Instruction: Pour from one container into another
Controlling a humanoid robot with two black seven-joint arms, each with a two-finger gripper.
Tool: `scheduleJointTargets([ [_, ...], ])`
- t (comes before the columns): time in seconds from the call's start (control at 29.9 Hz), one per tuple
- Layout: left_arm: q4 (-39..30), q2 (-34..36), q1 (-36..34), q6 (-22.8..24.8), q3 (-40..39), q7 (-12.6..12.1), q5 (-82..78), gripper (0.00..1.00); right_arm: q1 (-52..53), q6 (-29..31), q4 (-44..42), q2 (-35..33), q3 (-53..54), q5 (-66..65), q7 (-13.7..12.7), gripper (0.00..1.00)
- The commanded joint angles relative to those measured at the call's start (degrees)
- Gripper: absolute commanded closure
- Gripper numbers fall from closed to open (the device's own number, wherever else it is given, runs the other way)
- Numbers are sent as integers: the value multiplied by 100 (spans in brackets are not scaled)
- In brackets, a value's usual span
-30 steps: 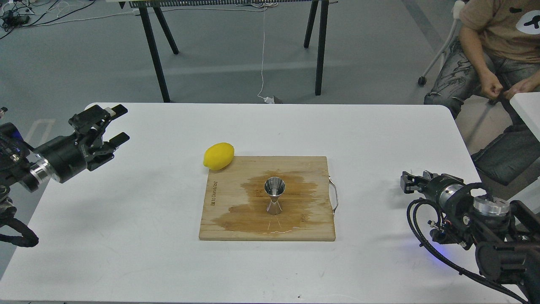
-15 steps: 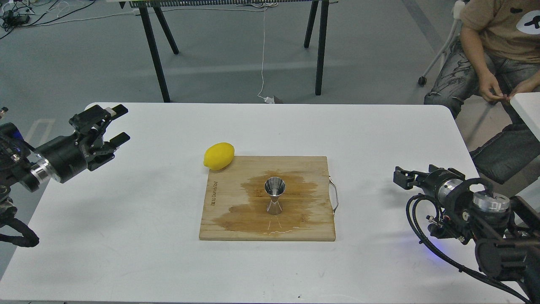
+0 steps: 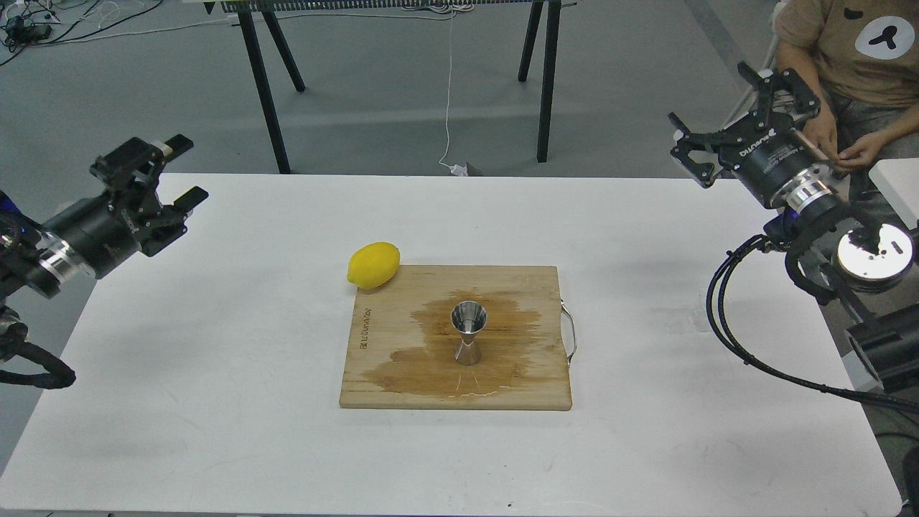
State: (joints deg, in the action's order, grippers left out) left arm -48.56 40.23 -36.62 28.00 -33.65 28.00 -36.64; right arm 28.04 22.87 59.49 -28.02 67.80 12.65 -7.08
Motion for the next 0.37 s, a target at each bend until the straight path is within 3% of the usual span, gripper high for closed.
scheduleJointTargets([
  [0.0, 110, 2, -266, 0, -27, 0, 507, 5, 692, 513, -481, -55, -415, -104, -3, 2],
  [0.33, 216, 37, -873, 0, 60, 0, 588, 4, 975, 513, -912, -108, -540, -104, 67, 1],
])
